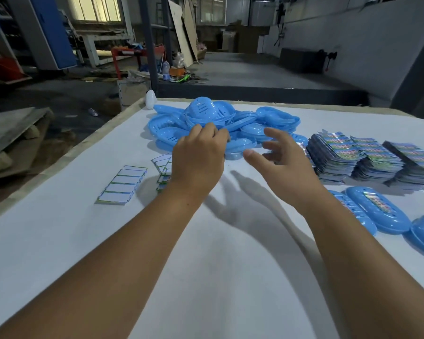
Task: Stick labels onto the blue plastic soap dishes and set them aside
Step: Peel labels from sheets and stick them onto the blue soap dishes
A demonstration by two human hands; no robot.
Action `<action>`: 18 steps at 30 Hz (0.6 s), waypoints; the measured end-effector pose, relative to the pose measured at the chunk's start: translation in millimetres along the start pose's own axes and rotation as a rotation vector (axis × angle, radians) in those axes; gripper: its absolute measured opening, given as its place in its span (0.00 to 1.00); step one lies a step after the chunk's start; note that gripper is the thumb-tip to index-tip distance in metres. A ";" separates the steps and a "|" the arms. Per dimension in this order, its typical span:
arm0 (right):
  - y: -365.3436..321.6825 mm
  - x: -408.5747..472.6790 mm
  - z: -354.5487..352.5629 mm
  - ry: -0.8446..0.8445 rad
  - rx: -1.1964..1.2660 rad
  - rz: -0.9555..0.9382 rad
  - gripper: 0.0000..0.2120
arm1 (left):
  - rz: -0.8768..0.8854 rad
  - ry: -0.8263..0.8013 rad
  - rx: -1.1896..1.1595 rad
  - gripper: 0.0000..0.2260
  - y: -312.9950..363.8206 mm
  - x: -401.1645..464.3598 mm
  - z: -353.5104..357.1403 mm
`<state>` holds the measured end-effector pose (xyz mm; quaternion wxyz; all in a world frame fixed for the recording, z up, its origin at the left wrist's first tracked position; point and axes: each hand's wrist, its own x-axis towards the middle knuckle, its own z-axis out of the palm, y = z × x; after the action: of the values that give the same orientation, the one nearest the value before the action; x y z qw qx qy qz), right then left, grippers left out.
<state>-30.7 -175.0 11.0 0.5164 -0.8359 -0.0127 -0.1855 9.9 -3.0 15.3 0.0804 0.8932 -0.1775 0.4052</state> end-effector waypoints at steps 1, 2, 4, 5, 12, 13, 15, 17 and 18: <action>0.6 -0.3 -0.2 -0.058 0.044 0.012 0.33 | 0.024 0.004 -0.007 0.09 3.0 -5.2 -4.0; 1.2 -0.8 0.0 -0.110 0.074 0.013 0.34 | 0.049 0.003 -0.014 0.09 5.6 -10.0 -7.1; 2.6 -1.5 0.7 -0.178 0.101 0.001 0.33 | 0.096 0.011 -0.026 0.07 9.0 -17.2 -10.5; 3.2 -1.6 0.5 -0.194 0.091 -0.009 0.30 | 0.112 0.023 -0.037 0.06 10.0 -19.7 -11.7; 9.3 -4.2 -7.6 -0.343 -0.067 0.014 0.15 | 0.049 -0.347 -0.479 0.14 4.6 -32.2 -10.6; 9.6 -5.0 -9.8 -0.370 -0.047 0.030 0.18 | 0.028 -0.429 -0.534 0.20 2.1 -32.9 -11.7; 11.0 -6.5 -13.7 -0.414 -0.046 0.038 0.25 | -0.021 -0.599 -0.586 0.28 -5.0 -34.1 -13.3; 11.8 -7.4 -15.5 -0.431 -0.082 0.028 0.28 | -0.146 -0.737 -0.734 0.28 -10.9 -36.8 -16.8; 11.4 -7.7 -16.1 -0.435 -0.101 0.020 0.30 | -0.210 -0.769 -0.830 0.27 -13.5 -37.9 -17.6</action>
<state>-40.2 -193.0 5.1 0.4610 -0.8810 -0.1062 0.0042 -20.3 24.1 -1.6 0.3936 0.8829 -0.2484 -0.0623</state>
